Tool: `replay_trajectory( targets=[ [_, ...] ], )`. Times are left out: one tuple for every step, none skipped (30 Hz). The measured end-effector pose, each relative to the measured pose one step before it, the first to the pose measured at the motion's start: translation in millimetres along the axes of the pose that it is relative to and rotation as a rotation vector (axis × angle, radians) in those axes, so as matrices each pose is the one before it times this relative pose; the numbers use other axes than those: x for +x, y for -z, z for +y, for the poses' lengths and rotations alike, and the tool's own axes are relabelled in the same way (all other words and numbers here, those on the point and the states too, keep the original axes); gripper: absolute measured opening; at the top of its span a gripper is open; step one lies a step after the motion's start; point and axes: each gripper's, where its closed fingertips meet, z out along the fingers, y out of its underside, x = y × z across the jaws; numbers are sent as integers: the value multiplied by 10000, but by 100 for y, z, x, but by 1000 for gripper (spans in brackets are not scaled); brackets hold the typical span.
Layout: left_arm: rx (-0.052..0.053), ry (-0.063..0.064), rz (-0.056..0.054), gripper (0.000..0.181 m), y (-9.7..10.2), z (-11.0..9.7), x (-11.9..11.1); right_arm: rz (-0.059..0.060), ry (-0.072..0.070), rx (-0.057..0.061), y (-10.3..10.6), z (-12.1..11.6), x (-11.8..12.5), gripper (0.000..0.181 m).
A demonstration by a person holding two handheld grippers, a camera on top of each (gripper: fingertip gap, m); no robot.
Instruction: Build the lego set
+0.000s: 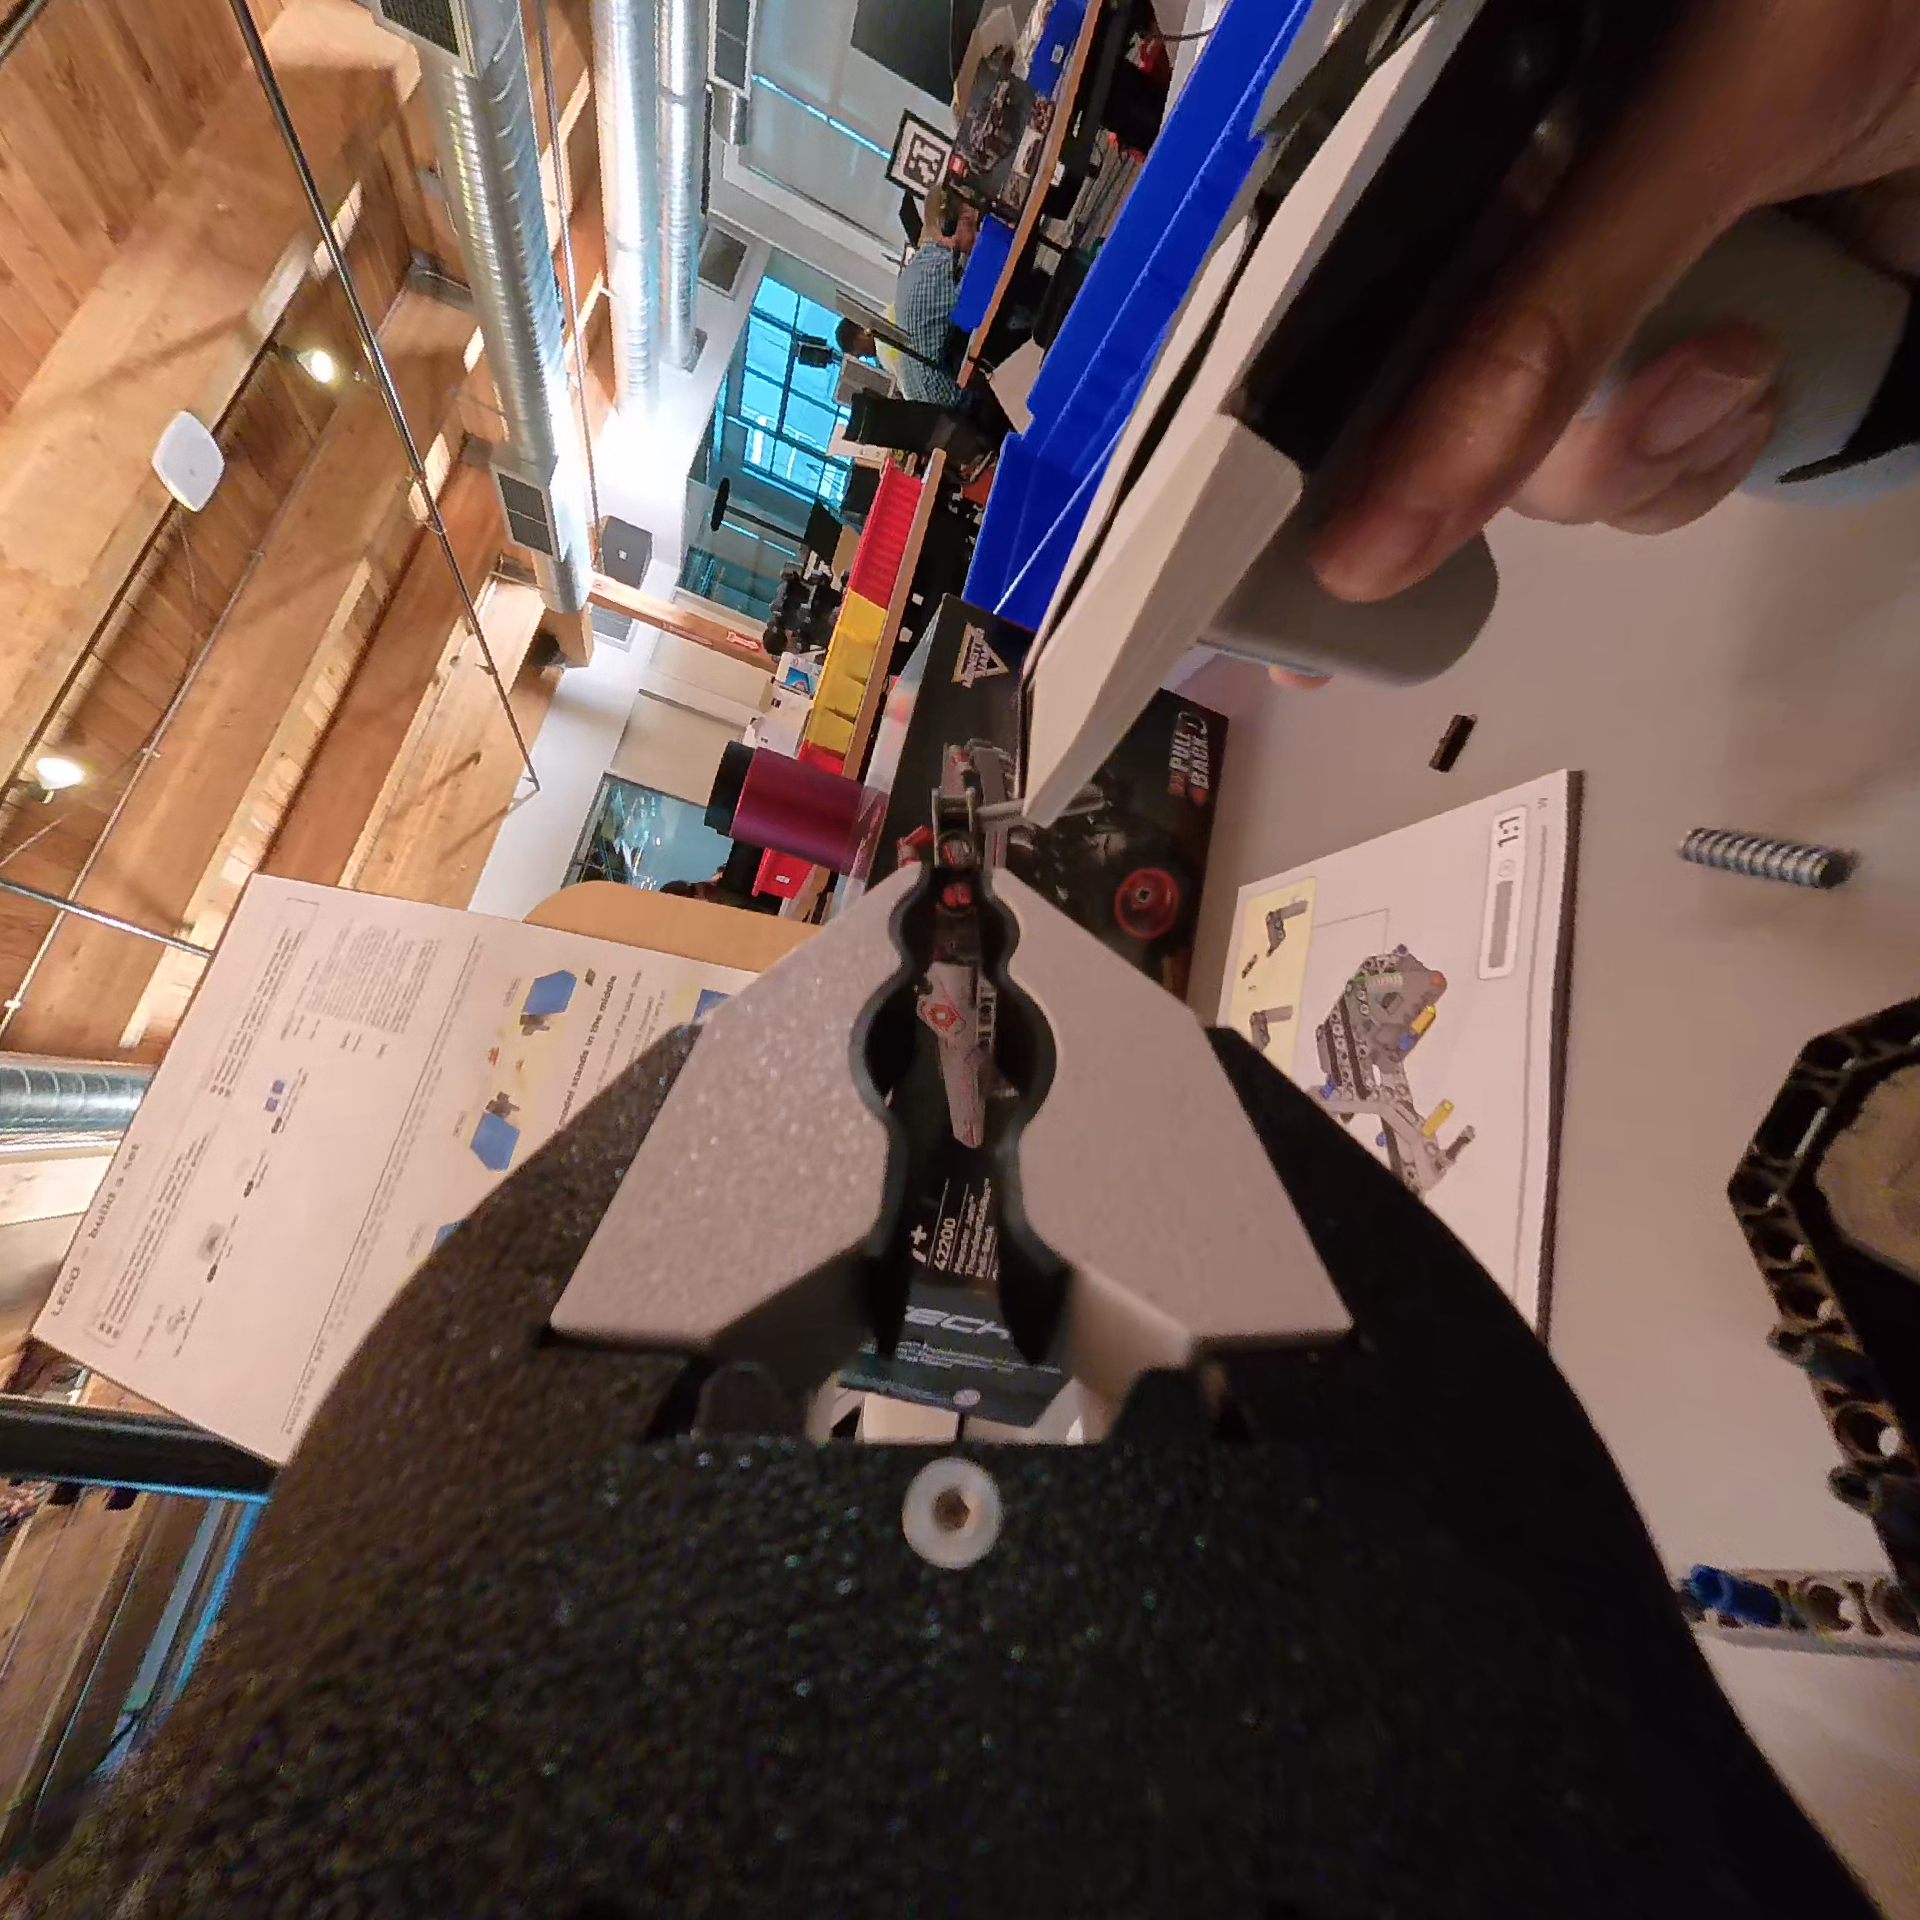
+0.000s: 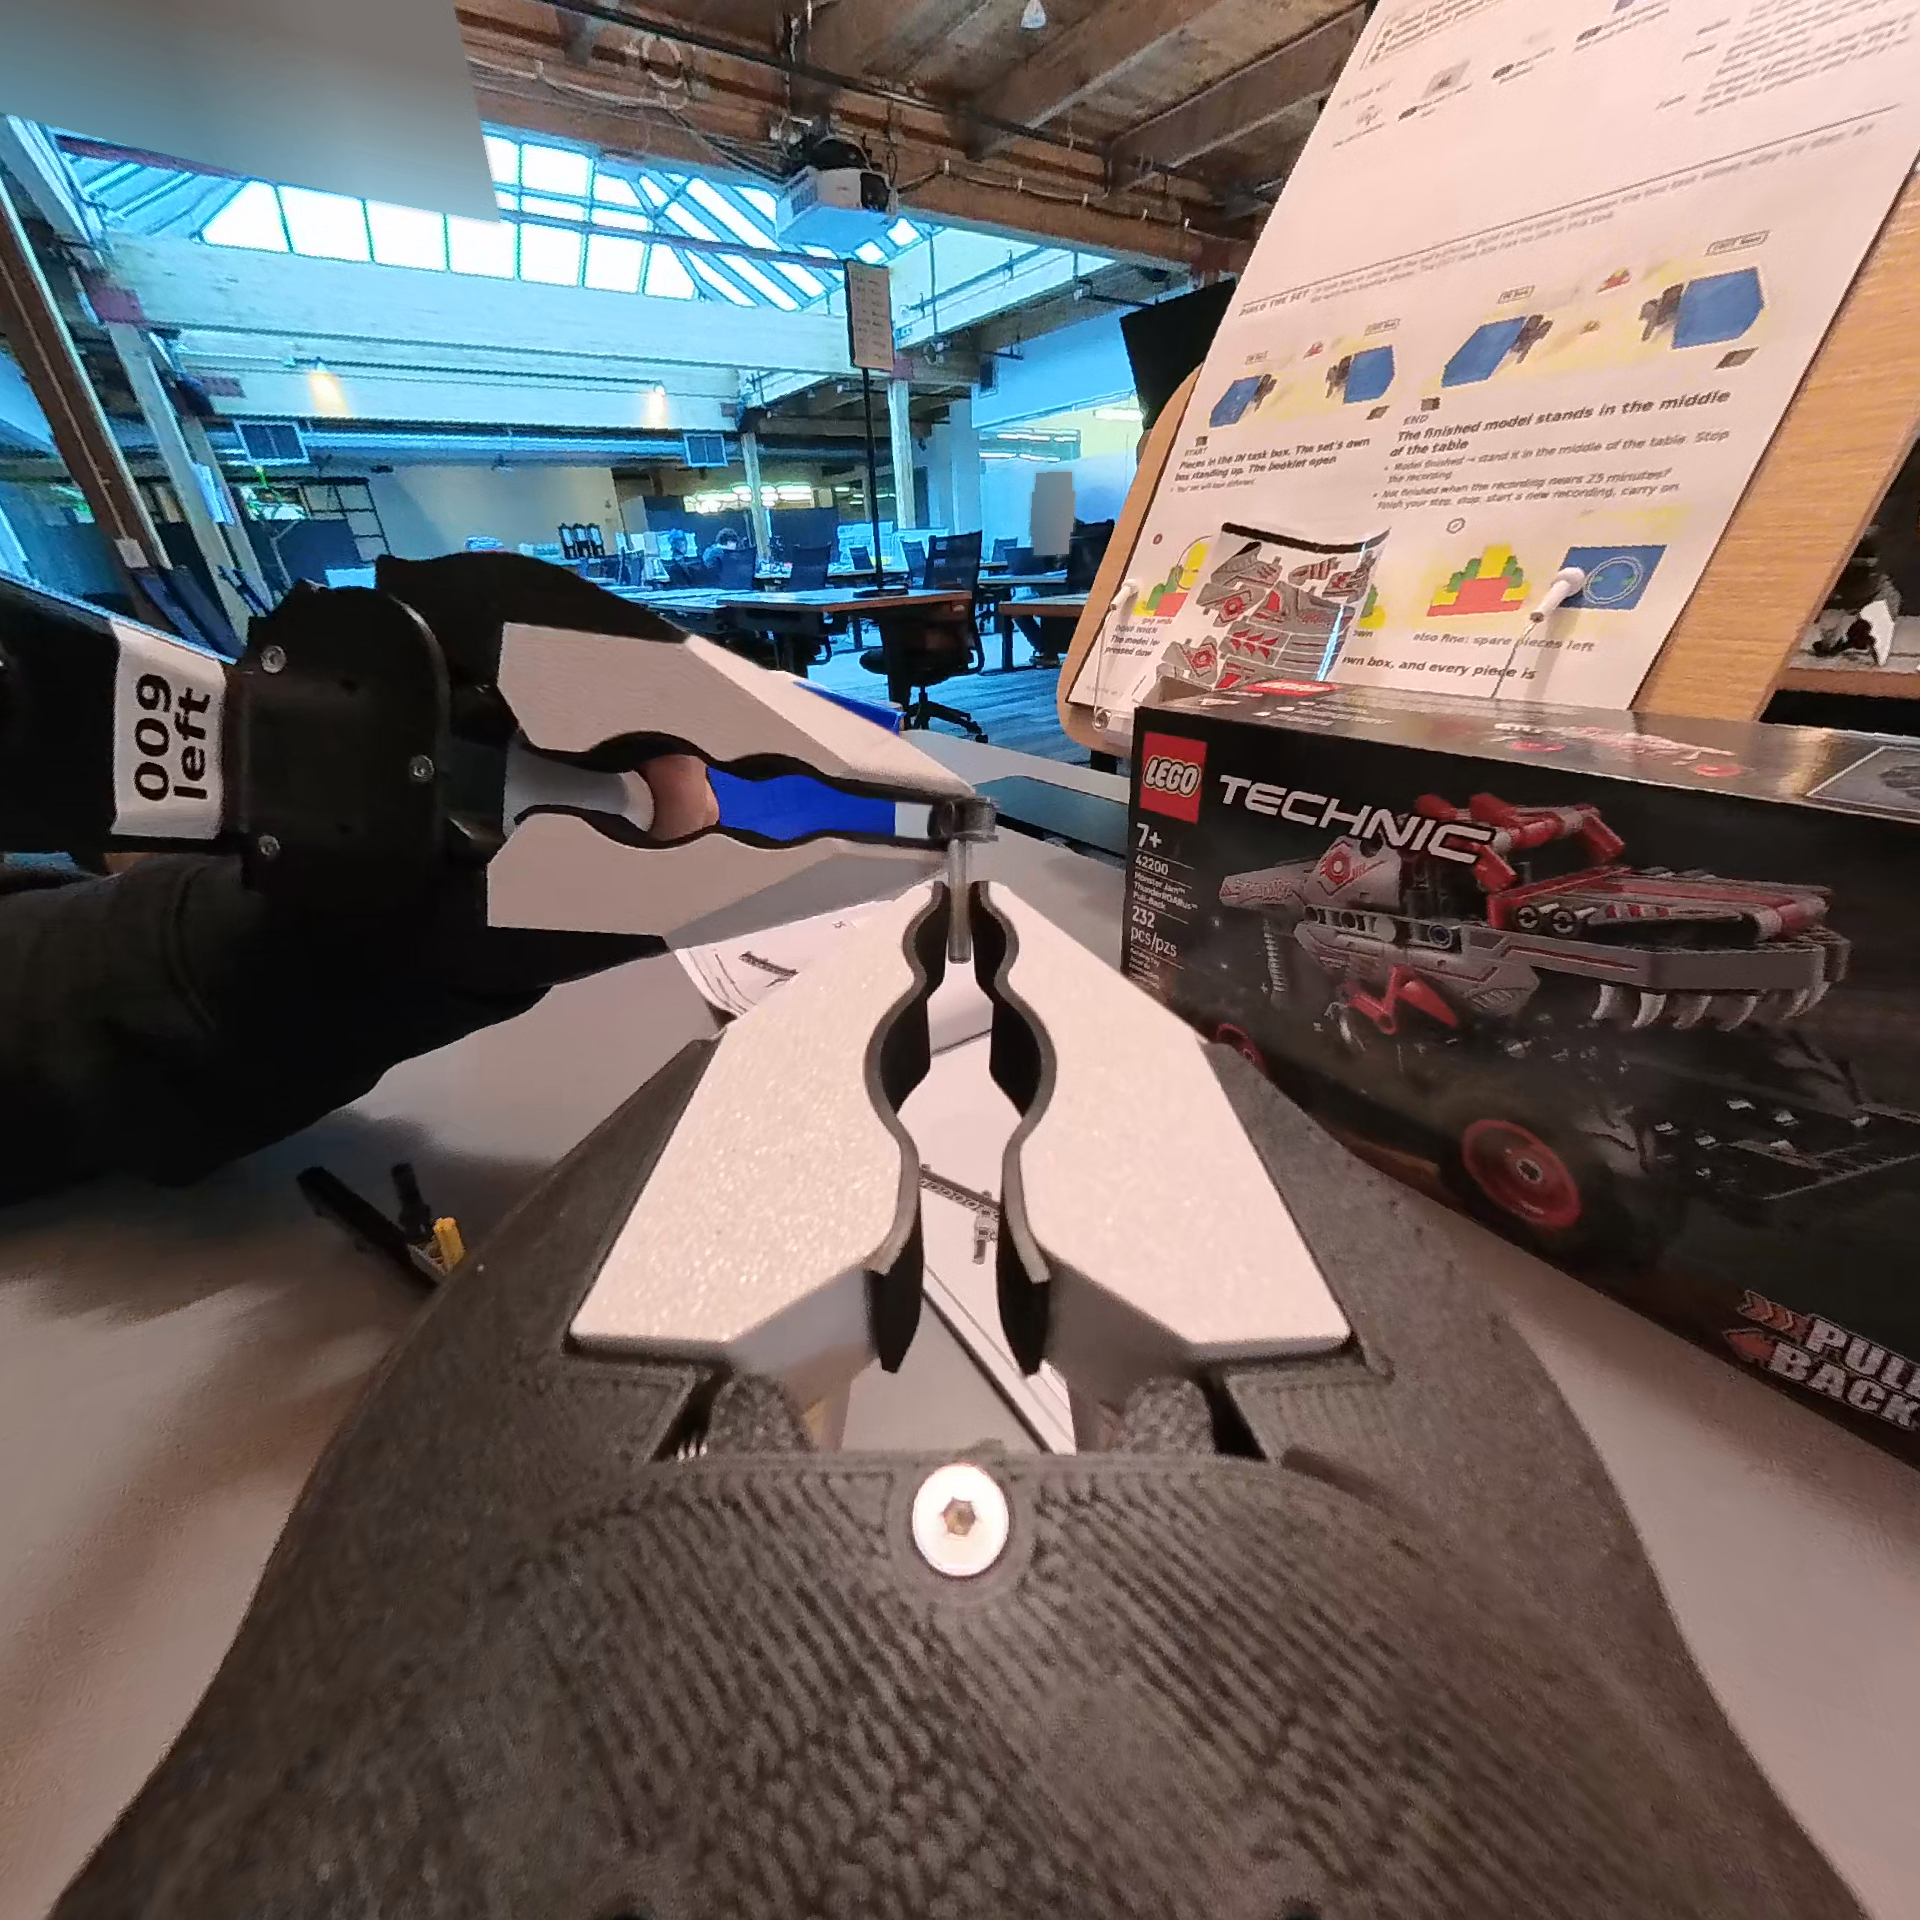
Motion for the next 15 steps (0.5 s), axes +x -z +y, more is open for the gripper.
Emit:
replay_trajectory(
  targets=[
    [25, -9, 21, 4, 37, -64, 18, 38, -48, 33, 14, -33, 69, 3],
    [-13, -25, -15, 4, 25, 4, -64, -11, -69, 13, 22, -7, 36, 3],
    [10, -16, -11, 4, -38, -52, -2, -31, -133, 18, 21, -1, 35, 3],
    [28, 23, 52, 4, -19, -63, 12, 3, -196, 85, 39, -101, 117, 3],
    [6, 30, 39, 4, -68, -21, 10, -70, -181, 37, 41, -15, 21, 3],
    [49, 21, -26, 4, -54, -117, -36, -88, -132, -30, -5, 65, -35, 3],
    [33, 43, -9, 4, -130, -85, 15, -33, -87, 53, 20, -53, -13, 3],
    [11, 34, 45, 4, -107, -36, 55, -67, -151, 65, 1, -66, -60, 3],
    [28, 23, 42, 4, -153, 18, 60, -77, -188, -7, -23, 33, -34, 3],
    [25, 30, 59, 4, -180, 10, 80, -114, -203, -3, -1, 62, -47, 3],
    [-14, -37, 65, 4, -162, 7, 120, -61, -179, 13, -2, 46, 39, 3],
    [51, -128, -29, 4, -116, -53, 17, -38, -108, -72, -16, 176, 57, 3],
    [93, -132, -64, 4, -14, -152, -26, -33, -71, -59, -28, 130, 20, 3],
    [94, -128, -23, 4, -78, -115, -65, -98, -174, 68, 11, -51, -85, 3],
    [66, -65, -5, 4, -91, -3, -70, -151, -260, 79, 26, -83, -98, 3]
  ],
)
